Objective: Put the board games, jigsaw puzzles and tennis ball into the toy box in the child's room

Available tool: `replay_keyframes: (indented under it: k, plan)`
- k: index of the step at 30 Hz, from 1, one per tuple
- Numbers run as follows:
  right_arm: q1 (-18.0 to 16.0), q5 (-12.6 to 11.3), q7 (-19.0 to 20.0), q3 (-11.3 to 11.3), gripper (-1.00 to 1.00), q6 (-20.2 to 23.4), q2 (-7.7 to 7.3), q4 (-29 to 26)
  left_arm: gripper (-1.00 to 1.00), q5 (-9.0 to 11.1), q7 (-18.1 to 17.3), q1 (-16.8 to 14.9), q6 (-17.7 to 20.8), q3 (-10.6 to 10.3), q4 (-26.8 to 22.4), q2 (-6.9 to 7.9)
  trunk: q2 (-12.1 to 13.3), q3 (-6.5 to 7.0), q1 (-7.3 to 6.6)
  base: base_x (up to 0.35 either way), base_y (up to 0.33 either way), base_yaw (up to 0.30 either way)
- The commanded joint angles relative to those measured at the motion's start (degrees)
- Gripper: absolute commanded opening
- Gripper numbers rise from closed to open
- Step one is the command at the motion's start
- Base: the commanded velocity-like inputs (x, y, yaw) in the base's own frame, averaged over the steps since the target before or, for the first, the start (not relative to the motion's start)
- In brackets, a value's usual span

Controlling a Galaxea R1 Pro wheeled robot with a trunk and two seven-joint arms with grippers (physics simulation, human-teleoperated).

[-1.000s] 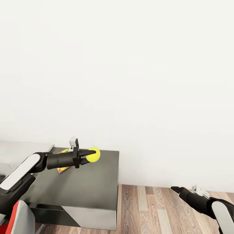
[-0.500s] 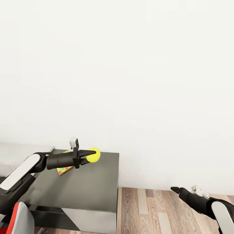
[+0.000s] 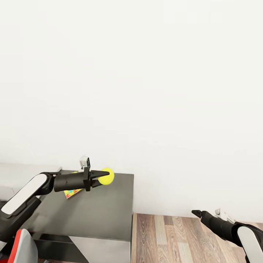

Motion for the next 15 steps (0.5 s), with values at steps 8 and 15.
replay_keyframes:
  k: [8, 15]
  plan:
    - [-0.05, -0.6, -0.55, -0.02, 1.0, 0.17, 0.0, -0.06, -1.0, -0.3, -0.42, -0.08, 0.03, -0.09, 0.02, 0.08, -0.12, 0.63, 0.04, 0.0, 0.0, 0.0]
    - [-0.05, -0.57, -0.55, -0.02, 1.0, 0.17, 0.02, -0.06, -1.0, -0.3, -0.4, -0.08, 0.03, -0.08, 0.02, 0.04, -0.12, 1.29, 0.04, 0.0, 0.0, 0.032]
